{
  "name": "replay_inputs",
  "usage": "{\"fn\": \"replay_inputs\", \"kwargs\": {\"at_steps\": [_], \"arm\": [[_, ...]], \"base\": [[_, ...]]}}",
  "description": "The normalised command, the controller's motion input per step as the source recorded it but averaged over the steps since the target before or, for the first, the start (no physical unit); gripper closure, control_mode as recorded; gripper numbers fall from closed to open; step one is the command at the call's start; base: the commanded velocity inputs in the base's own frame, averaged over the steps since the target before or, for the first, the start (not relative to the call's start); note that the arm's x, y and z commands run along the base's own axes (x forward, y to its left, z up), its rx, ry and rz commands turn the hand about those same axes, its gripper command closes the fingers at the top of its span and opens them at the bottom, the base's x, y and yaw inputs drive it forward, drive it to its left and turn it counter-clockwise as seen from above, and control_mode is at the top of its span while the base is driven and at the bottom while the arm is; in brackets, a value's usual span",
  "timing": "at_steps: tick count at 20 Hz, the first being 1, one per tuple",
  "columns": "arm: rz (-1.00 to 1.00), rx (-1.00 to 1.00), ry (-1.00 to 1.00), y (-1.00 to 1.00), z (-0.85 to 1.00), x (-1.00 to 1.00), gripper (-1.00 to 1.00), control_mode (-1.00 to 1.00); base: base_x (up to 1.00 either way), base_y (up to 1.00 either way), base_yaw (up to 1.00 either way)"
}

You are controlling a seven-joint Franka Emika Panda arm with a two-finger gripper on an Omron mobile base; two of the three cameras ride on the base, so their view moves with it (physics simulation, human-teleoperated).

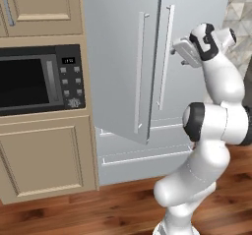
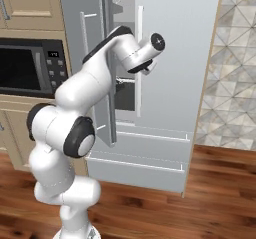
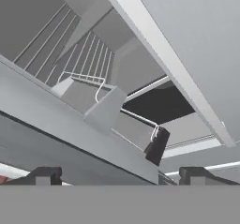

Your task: Take the lemon wedge from the fridge and place it on the plate with fish on the dining counter.

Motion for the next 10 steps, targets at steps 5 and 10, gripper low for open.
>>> {"fn": "replay_inputs", "kwargs": {"at_steps": [5, 10], "arm": [[0.00, 0.00, 0.00, 0.23, -0.06, 0.53, -1.00, -1.00], [0.00, 0.00, 0.00, 0.48, -0.01, 0.24, -1.00, -1.00]], "base": [[0.00, 0.00, 0.00], [0.00, 0.00, 0.00]]}}
